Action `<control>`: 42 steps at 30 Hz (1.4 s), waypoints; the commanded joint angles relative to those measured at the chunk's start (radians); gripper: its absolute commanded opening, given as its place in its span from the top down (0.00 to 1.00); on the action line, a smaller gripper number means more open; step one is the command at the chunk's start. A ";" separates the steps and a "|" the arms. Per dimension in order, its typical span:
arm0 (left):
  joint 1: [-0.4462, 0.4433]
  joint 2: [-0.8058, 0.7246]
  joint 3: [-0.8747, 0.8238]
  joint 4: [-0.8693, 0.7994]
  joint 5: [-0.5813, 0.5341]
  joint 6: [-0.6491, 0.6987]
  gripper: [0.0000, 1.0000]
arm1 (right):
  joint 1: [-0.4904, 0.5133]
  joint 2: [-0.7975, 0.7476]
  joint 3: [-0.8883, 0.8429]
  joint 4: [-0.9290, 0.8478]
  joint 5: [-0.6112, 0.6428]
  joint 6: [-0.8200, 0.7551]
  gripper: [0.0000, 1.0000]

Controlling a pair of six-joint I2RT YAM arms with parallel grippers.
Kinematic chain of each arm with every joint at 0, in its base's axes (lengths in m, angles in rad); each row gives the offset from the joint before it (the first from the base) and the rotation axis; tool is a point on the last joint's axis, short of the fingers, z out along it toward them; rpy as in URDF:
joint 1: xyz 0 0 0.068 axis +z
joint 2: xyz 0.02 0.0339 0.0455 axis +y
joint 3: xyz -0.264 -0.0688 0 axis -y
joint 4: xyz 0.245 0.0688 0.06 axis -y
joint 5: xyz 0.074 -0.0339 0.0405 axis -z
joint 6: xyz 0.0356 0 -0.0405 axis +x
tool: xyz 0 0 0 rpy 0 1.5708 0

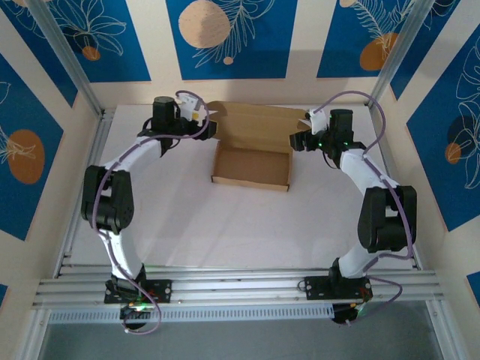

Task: Fold the paper box

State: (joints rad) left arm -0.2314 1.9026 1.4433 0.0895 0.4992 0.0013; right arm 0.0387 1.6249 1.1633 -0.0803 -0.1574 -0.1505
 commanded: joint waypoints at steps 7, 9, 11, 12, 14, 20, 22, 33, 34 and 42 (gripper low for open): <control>-0.003 0.052 0.059 0.053 0.149 -0.024 0.54 | 0.021 0.065 0.119 -0.085 -0.076 -0.004 0.43; -0.006 0.029 0.015 0.087 0.125 -0.034 0.63 | 0.038 0.067 0.123 -0.093 -0.063 0.004 0.49; -0.011 0.000 -0.030 0.114 0.081 -0.041 0.68 | 0.049 0.066 0.121 -0.097 -0.051 0.017 0.56; -0.013 -0.010 -0.045 0.121 0.067 -0.046 0.71 | 0.056 0.063 0.117 -0.097 -0.045 0.024 0.60; -0.019 -0.027 -0.069 0.127 0.048 -0.044 0.73 | 0.070 0.053 0.099 -0.085 -0.050 0.032 0.64; -0.029 -0.055 -0.110 0.118 0.017 -0.066 0.76 | 0.101 0.026 0.058 -0.048 -0.047 0.057 0.65; -0.031 -0.061 -0.113 0.105 -0.001 -0.076 0.79 | 0.098 0.024 0.050 -0.038 -0.019 0.068 0.66; -0.031 -0.074 -0.099 0.068 -0.035 -0.014 1.00 | 0.059 0.035 0.077 -0.010 -0.073 0.078 0.79; -0.031 -0.074 -0.091 0.055 -0.032 -0.004 1.00 | 0.057 0.041 0.090 -0.021 -0.078 0.075 0.83; -0.029 -0.112 -0.094 -0.017 -0.028 0.079 1.00 | 0.042 0.044 0.126 -0.099 -0.088 0.004 0.98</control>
State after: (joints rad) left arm -0.2493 1.8477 1.3369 0.1158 0.4438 0.0193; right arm 0.0845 1.6775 1.2610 -0.1307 -0.1925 -0.0967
